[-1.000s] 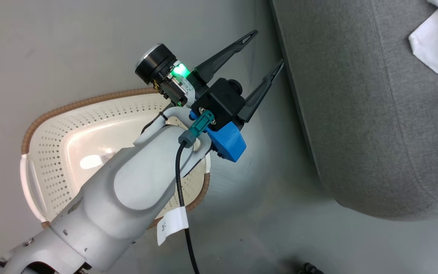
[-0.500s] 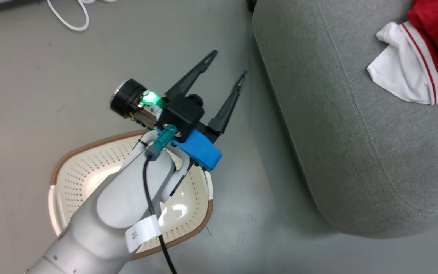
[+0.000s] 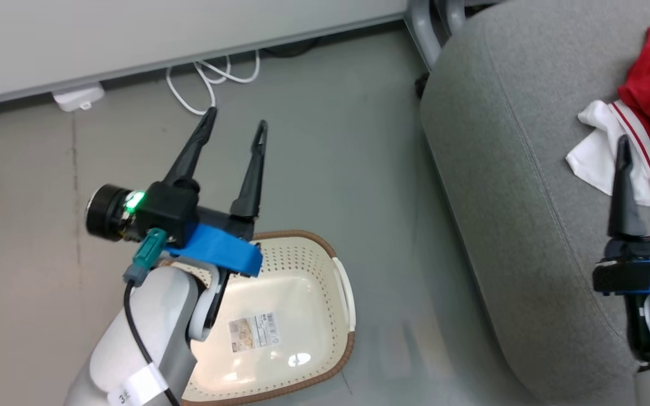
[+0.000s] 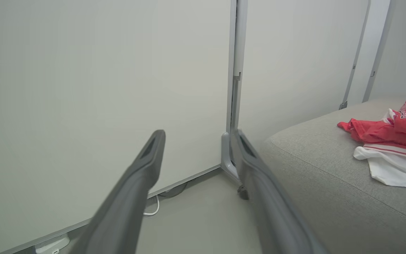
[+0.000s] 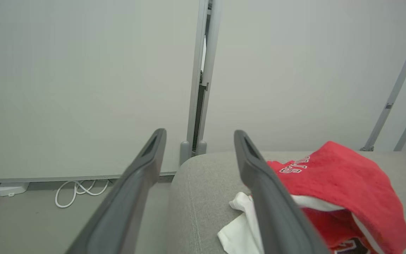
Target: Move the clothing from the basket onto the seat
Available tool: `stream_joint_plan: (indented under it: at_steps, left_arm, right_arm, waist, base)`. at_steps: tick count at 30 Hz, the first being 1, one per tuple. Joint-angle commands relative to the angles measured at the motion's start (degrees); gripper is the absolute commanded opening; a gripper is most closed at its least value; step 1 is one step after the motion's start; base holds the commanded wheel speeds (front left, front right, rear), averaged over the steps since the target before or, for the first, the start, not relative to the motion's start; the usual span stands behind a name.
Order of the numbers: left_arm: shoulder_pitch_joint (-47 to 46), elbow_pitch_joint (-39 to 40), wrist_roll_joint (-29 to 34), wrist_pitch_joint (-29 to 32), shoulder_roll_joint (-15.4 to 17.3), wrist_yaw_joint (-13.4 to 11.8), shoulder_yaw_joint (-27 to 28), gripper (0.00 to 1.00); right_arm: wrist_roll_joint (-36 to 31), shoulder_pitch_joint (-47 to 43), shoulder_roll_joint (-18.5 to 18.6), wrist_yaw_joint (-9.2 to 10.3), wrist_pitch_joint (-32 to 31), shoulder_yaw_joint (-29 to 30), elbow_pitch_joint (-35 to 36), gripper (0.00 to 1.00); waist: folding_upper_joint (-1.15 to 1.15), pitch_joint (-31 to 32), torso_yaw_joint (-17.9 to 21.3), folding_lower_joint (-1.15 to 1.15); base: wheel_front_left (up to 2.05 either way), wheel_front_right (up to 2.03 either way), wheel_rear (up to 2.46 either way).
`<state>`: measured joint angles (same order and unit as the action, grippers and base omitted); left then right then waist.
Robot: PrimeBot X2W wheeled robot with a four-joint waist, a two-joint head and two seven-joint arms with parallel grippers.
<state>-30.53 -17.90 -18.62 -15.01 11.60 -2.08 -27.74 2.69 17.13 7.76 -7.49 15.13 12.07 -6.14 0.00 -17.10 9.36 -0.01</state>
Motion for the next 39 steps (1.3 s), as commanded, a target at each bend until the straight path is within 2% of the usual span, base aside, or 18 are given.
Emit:
stream_joint_plan:
  at_steps: [1, 10, 18, 26, 39]
  left_arm:
    - [1.9, 0.5, 0.7, -0.2, 0.1, -0.2, 1.5, 1.00]
    - [10.9, 3.1, 3.3, -0.2, -1.4, 1.1, 11.6, 1.00]
    - [17.1, 3.8, 5.7, -0.2, -3.9, 3.1, 18.4, 1.00]
    - [21.4, 2.6, 8.0, -0.2, -5.8, 5.5, 22.4, 1.00]
    - [24.5, 1.6, 9.9, -0.2, -7.7, 7.2, 26.6, 1.00]
  right_arm:
    - [0.3, -1.1, -0.4, -0.01, 0.0, -1.0, 0.5, 1.00]
    - [1.2, -3.5, -2.0, -0.01, 0.0, -5.8, -0.5, 1.00]
    - [2.0, -7.1, -2.6, -0.01, 0.0, -7.1, -2.0, 1.00]
    - [2.7, -11.2, -3.5, -0.01, 0.0, -7.5, -3.7, 1.00]
    - [3.4, -14.1, -4.6, -0.01, 0.0, -7.8, -6.1, 1.00]
  waist:
    - [0.00, 2.4, -2.1, 0.01]
    - [0.00, 7.2, -5.5, 0.01]
    - [0.00, 10.5, -8.5, 0.01]
    - [0.00, 12.7, -10.3, 0.01]
    - [0.00, 14.3, -12.2, 0.01]
  base:
    - [0.00, 0.00, 0.00]
    - [0.00, 0.00, 0.00]
    - [0.00, 0.00, 0.00]
    - [0.00, 0.00, 0.00]
    - [0.00, 0.00, 0.00]
